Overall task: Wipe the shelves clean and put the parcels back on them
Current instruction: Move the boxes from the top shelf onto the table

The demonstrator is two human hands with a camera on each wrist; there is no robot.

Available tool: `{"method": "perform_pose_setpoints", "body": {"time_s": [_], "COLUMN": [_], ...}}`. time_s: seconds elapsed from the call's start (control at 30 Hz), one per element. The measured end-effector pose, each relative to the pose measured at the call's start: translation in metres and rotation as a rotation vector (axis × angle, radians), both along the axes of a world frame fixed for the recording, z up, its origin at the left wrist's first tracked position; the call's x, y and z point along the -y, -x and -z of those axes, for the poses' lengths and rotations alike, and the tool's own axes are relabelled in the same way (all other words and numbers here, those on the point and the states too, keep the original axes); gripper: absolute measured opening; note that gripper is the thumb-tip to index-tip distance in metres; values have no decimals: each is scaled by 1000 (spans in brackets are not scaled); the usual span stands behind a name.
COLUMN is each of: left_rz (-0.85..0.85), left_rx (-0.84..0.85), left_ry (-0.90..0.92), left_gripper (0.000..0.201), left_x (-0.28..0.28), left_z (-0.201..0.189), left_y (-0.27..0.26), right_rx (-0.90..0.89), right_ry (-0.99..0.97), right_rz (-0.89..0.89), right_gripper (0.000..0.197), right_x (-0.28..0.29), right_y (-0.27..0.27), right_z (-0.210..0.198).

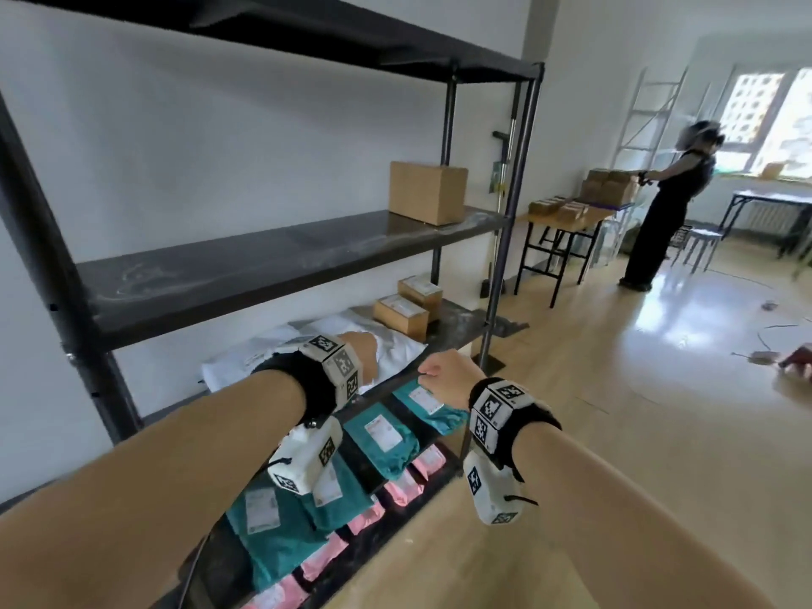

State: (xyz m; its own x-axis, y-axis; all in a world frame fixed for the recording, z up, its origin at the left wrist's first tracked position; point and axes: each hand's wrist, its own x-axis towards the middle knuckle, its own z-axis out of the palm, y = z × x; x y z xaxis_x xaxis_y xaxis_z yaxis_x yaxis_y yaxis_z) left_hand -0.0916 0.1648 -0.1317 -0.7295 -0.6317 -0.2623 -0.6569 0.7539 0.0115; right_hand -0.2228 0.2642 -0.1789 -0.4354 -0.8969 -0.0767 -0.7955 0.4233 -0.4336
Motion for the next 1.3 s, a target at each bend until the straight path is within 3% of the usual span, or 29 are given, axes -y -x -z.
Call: {"method": "perform_pose_setpoints", "body": {"time_s": [0.13, 0.23, 0.3, 0.5, 0.7, 0.9, 1.1, 1.2, 1.3], "left_rz": [-14, -30, -63, -124, -236, -492, -801, -867, -921], "left_rx": [-107, -58, -117, -163, -240, -481, -911, -1005, -1026], "left_ry": [53, 59, 43, 29, 83, -31, -308, -417, -432], "left_gripper": [23, 19, 25, 25, 30, 28, 21, 37, 50], "left_x": [20, 47, 65, 99, 124, 154, 180, 198, 219], "left_z": [-27, -47, -62, -106, -142, -158, -157, -159, -157], "left_y": [77, 137, 170, 249, 310, 353, 377, 388, 398], "right_rx": [-38, -24, -8, 64, 54, 155, 337, 398, 492], "right_ry": [33, 63, 110, 286, 291, 377, 418, 437, 337], "right_rz": [16, 21, 30, 39, -86, -233, -271, -270, -274], "right_gripper": [31, 30, 28, 18, 20, 21, 34, 39, 49], "right_x": [24, 44, 59, 102, 143, 183, 234, 266, 294], "right_y": [77, 130, 165, 260, 339, 401, 452, 469, 475], "right_z": [-29, -54, -69, -110, -146, -175, -187, -192, -193]}}
